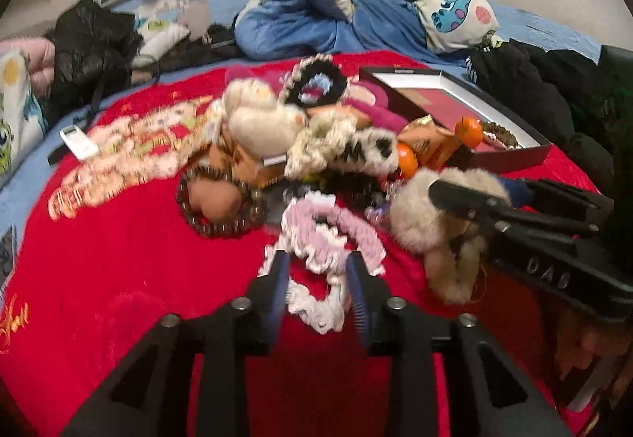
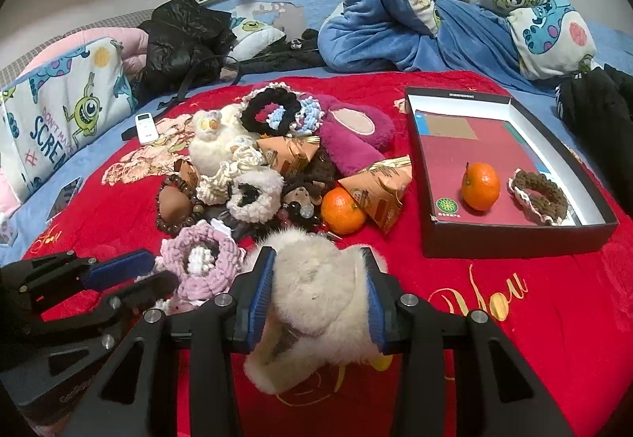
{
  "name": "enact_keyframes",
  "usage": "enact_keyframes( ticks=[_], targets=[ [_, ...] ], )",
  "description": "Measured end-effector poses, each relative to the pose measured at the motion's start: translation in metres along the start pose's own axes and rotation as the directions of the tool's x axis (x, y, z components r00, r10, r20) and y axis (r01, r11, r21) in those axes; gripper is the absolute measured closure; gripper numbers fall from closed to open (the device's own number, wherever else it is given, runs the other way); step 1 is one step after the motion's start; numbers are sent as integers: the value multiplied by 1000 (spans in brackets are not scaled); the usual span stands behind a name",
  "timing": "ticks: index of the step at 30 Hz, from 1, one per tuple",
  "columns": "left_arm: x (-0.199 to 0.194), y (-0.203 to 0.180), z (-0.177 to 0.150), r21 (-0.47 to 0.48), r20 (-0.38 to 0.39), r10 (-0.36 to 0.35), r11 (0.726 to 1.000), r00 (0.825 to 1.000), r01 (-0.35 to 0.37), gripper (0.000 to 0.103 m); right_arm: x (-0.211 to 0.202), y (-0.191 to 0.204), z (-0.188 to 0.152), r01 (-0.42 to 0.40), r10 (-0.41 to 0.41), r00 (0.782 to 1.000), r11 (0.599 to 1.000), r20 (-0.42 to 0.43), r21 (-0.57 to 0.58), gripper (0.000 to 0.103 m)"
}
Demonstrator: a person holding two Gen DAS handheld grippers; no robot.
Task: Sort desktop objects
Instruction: 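Close left gripper on the white ruffled scrunchie while right holds the plush, then carry the white scrunchie and fluffy plush over the black box with both grippers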
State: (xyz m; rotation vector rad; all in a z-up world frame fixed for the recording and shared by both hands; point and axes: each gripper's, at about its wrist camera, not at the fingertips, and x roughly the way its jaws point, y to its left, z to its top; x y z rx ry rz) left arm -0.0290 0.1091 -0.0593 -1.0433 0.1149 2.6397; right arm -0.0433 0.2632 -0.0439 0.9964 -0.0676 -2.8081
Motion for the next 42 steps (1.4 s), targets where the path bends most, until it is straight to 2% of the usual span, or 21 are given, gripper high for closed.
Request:
enact_keyframes(
  ticks=[5,13,15,19,21,23,26,32,42],
  targets=[
    [8,7,-6,-29,-31,13,999,999,-14,56,2,-3,-1,-6,6,1000,1000,-12,11,63],
    [15,6,-9,-23,-53,6,1000,999,-7,56,5,1,-1,4,-4,1000,1000,-21,4,62],
    [17,5,-12,-21,-70,2,1000,998,-4,52,6,0,-1,0,1,1000,1000,-22,11,62],
    [22,12,-13,-59,-89,-40,998,995,34,52,6,-3,0,-13,14,999,999,-28,32,61],
    [24,13,-13,-73,-91,-51,996,995,45,53,7,-3,0,-13,13,999,999,-30,32,60],
    [25,11,-13,-64,-94,-38,997,995,32,69,7,-3,0,-9,10,999,1000,-32,29,60],
    [25,5,-13,-37,-86,-25,999,996,22,78,8,-2,-1,-4,5,999,1000,-33,24,60],
    [22,6,-12,-38,-73,-24,999,997,21,83,8,-2,-1,-1,2,999,1000,-33,22,60],
    [1,6,-7,-38,-2,-4,999,1000,4,83,4,-1,1,-4,5,1000,1000,-27,13,66]
  ],
)
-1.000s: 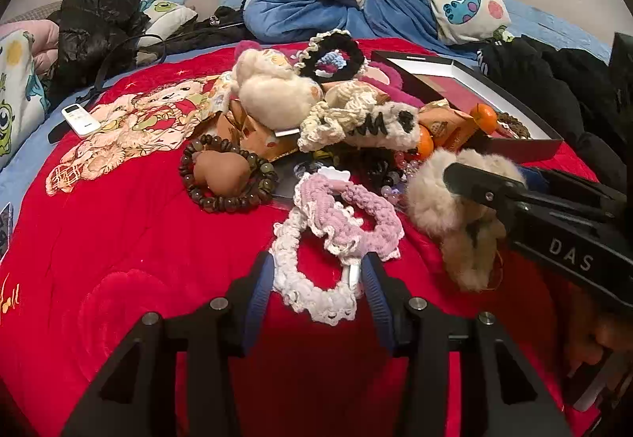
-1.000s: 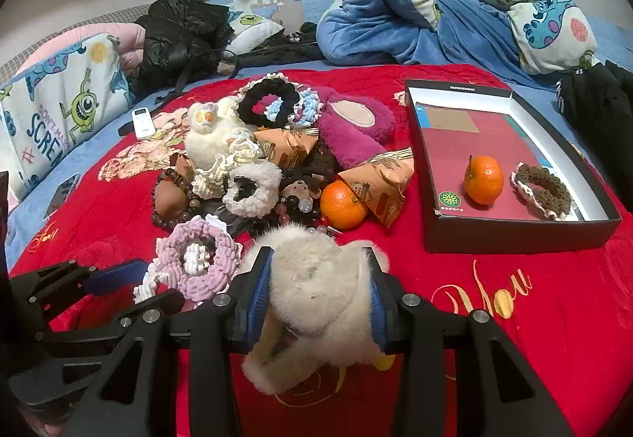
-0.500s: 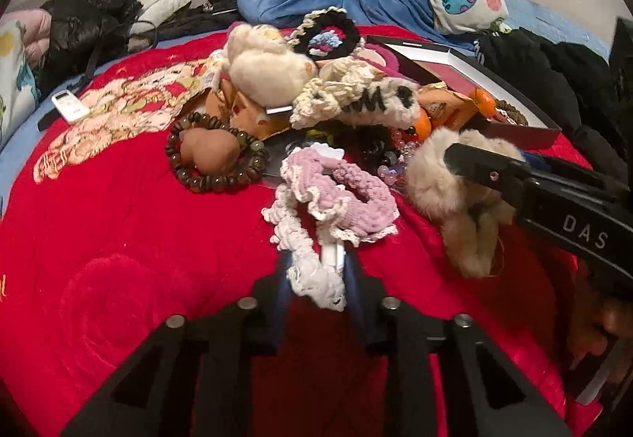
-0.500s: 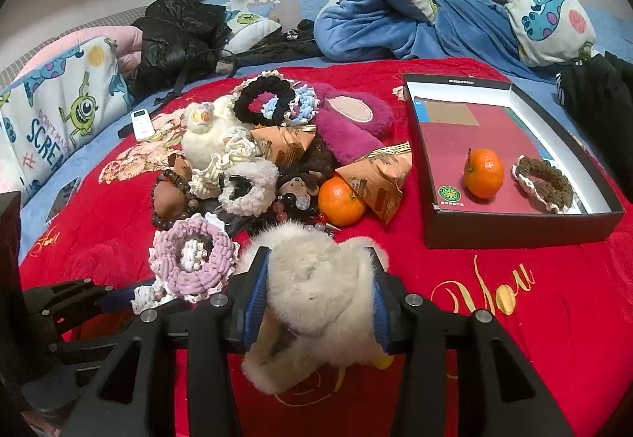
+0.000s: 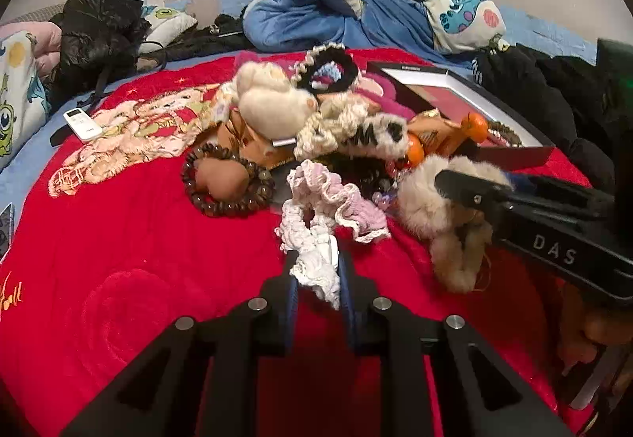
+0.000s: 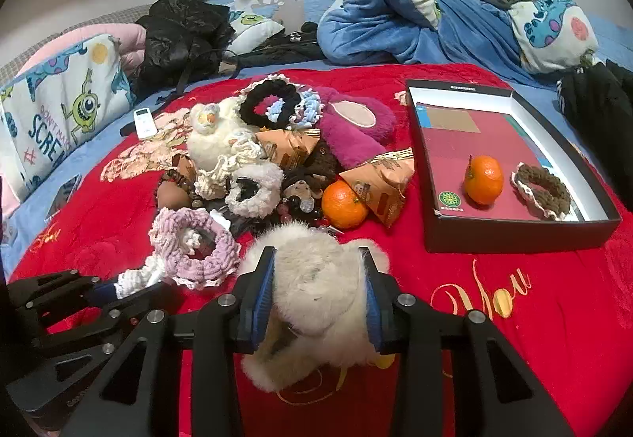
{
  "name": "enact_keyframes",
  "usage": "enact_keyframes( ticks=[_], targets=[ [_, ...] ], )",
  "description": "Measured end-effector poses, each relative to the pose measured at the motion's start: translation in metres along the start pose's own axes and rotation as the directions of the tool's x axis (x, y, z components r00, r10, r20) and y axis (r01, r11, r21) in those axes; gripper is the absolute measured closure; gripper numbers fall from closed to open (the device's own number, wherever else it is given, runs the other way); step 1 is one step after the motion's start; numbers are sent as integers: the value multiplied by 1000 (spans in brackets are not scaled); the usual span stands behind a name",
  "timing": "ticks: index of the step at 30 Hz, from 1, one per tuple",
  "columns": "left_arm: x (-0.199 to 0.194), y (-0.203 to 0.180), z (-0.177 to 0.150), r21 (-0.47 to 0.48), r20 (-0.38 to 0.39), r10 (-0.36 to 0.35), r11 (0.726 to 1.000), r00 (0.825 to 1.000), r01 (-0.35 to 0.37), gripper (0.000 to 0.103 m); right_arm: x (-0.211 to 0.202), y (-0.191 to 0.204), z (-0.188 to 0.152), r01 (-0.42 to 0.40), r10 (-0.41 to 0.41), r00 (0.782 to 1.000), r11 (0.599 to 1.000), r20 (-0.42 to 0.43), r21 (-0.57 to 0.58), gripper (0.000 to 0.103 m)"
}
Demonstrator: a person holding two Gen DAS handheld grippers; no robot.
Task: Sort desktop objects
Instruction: 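Carry the white scrunchie and fluffy plush over the black box with both grippers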
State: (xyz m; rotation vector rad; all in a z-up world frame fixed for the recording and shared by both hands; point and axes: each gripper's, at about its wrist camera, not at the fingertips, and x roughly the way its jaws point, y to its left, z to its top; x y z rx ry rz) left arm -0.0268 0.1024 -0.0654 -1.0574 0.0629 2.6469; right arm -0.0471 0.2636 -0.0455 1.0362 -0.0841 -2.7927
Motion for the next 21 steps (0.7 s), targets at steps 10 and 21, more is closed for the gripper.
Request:
enact_keyframes(
  ticks=[10,21],
  targets=[
    [-27,9,5,-51,44,32,998,999,-30,83,-20,2,5,-25,25,999,1000,39,3,66],
    [-55,9,9,-24,67,64,998,996,-62,83,-24,0,9,-16,15,999,999,49,33,66]
  ],
)
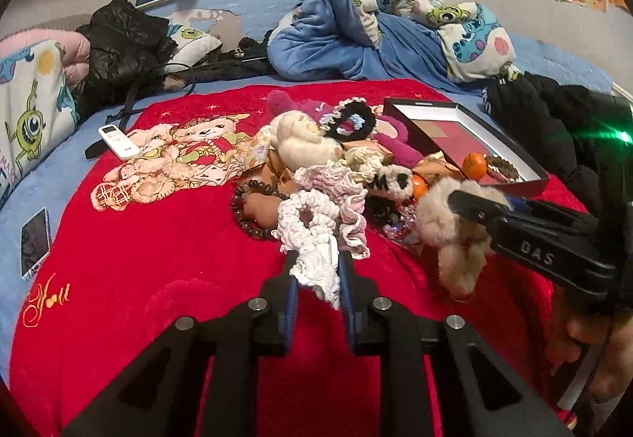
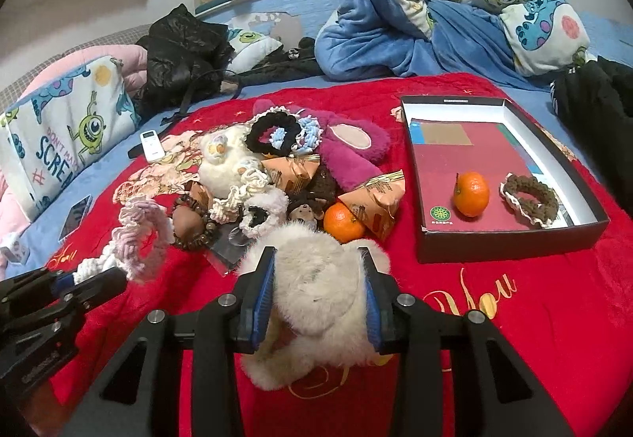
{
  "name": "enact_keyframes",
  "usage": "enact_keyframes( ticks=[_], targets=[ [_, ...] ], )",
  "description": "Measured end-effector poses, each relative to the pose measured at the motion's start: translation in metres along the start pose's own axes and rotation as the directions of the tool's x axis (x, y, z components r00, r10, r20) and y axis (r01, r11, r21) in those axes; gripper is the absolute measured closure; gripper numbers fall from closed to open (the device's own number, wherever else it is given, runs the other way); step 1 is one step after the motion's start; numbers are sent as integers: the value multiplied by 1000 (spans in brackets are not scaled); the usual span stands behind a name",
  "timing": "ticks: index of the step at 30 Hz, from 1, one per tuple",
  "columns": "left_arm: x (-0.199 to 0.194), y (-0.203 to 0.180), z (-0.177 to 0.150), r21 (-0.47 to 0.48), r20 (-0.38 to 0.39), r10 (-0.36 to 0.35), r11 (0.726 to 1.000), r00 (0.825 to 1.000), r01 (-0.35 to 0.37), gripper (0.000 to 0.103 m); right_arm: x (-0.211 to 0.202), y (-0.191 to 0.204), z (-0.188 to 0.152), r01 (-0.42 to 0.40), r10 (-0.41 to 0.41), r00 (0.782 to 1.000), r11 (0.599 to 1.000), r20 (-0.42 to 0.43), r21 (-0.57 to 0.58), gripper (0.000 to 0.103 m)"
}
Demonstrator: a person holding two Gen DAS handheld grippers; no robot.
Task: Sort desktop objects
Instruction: 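Carry the white scrunchie and fluffy plush over the black box with both grippers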
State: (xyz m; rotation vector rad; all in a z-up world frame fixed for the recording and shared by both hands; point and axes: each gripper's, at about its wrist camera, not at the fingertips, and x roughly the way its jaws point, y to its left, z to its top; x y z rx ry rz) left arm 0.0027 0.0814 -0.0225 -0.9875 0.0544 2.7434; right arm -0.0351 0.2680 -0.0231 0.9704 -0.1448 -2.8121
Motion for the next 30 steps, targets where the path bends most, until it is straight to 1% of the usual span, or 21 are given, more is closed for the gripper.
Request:
enact_keyframes(
  ticks=[2,6,11,13,15,17,21,24,27,28,30],
  targets=[
    [2,-7,-2,22,-21,-6,1000,1000,6,83,-1,1,1,1,-1,1000,1000,2,0,66],
    [2,-19,-5,46,-37,-17,999,999,19,83,-5,4,3,-13,13,1000,1000,14,7,66],
    [7,-26,-5,43,-55,-38,998,998,40,83,-14,5,8,-22,22,999,1000,30,12,66],
    [9,-32,-6,48,-63,-40,998,997,43,83,-23,7,11,-30,29,998,999,53,13,66],
    [10,-39,-7,56,-63,-53,997,997,57,83,-33,8,14,-35,34,995,999,92,7,66],
    [9,-48,-8,67,-63,-64,995,996,68,83,-38,5,14,-37,36,993,999,109,5,66],
    [12,-67,-10,100,-71,-70,992,995,77,83,-46,-3,13,-77,71,990,996,123,38,66],
    [17,-81,-11,111,-83,-78,990,994,87,84,-54,-5,14,-87,82,987,996,138,31,66],
    [19,-90,-10,108,-89,-91,989,992,101,84,-60,-6,12,-120,115,983,992,145,30,66],
    [18,-93,-10,106,-85,-103,988,991,111,84,-60,-6,12,-124,118,983,992,141,29,66],
    [15,-100,-6,107,-71,-116,987,991,124,84,-61,-6,10,-102,99,986,995,133,17,66]
  ],
)
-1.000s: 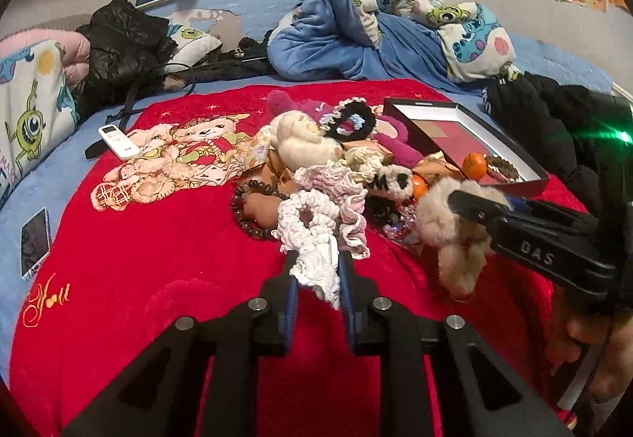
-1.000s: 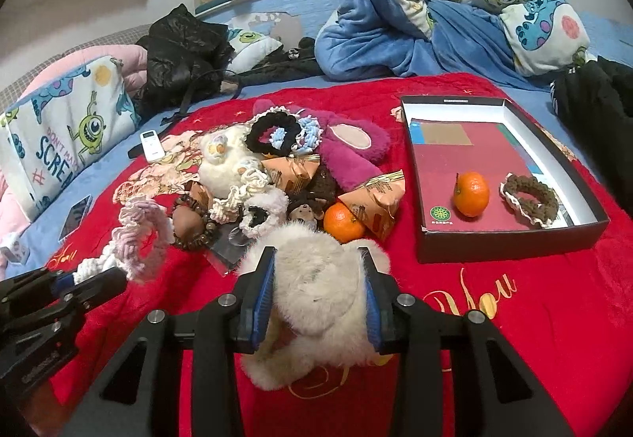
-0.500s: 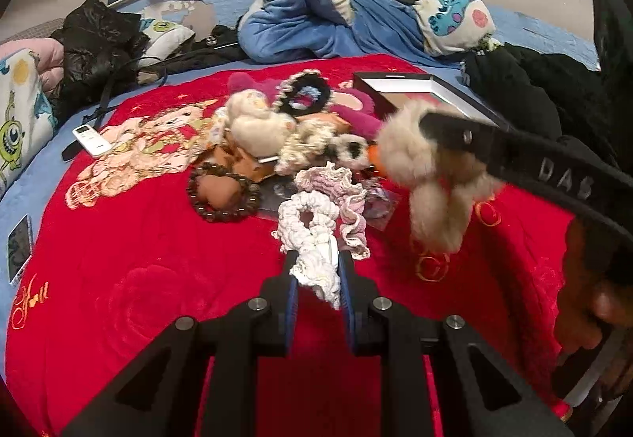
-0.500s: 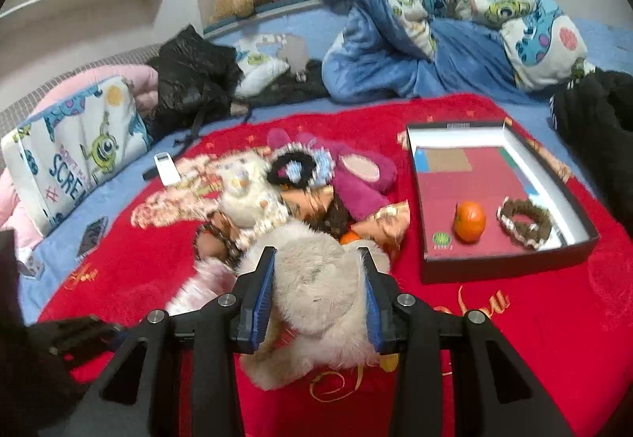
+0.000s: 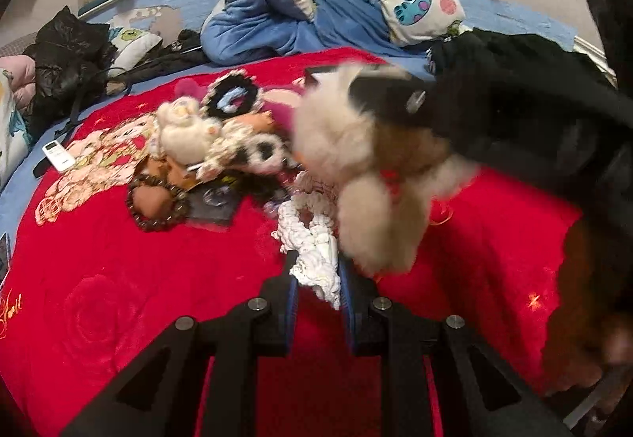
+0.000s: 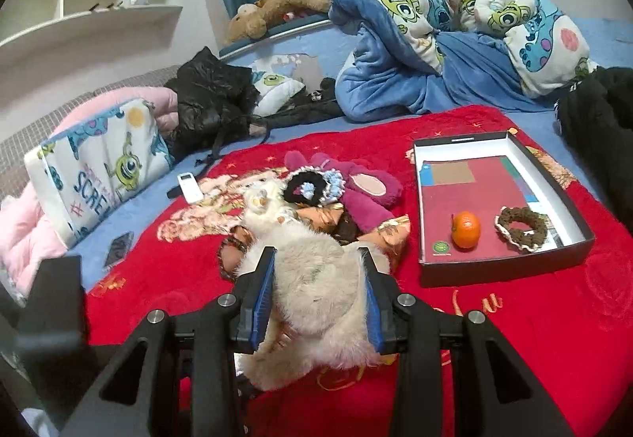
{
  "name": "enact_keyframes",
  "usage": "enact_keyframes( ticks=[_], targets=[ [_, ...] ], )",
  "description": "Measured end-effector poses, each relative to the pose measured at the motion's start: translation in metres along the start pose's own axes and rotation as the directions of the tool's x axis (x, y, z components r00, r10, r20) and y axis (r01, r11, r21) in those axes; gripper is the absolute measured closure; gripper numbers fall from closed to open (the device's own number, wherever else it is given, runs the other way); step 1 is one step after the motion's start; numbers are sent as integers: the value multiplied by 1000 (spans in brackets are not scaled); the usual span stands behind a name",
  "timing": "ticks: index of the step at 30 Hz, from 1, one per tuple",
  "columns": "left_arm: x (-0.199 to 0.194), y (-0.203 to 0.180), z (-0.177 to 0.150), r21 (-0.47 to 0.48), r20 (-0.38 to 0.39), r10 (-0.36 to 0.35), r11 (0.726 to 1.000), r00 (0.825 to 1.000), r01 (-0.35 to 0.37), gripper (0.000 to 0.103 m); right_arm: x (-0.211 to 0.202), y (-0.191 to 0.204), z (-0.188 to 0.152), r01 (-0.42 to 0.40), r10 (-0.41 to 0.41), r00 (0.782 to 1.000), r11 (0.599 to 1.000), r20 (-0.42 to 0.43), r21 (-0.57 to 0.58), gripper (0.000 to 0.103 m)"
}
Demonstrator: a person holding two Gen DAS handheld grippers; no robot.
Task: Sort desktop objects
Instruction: 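Carry the white scrunchie and fluffy plush over the black box with both grippers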
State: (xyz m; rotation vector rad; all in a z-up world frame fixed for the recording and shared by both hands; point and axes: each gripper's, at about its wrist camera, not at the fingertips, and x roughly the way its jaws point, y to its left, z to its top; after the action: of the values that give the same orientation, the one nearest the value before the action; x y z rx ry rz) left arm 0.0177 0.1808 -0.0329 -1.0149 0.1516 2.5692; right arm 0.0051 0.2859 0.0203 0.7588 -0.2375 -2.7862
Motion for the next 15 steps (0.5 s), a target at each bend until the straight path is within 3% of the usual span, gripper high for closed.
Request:
enact_keyframes(
  ticks=[7,15],
  targets=[
    [-10,-8,12,-15,45,-7,1000,999,8,84,0,-20,-5,98,-98,995,995,-26,3,66],
    [-15,-15,17,-32,62,-25,999,998,27,83,-18,-42,-2,126,-126,992,991,0,37,66]
  ],
)
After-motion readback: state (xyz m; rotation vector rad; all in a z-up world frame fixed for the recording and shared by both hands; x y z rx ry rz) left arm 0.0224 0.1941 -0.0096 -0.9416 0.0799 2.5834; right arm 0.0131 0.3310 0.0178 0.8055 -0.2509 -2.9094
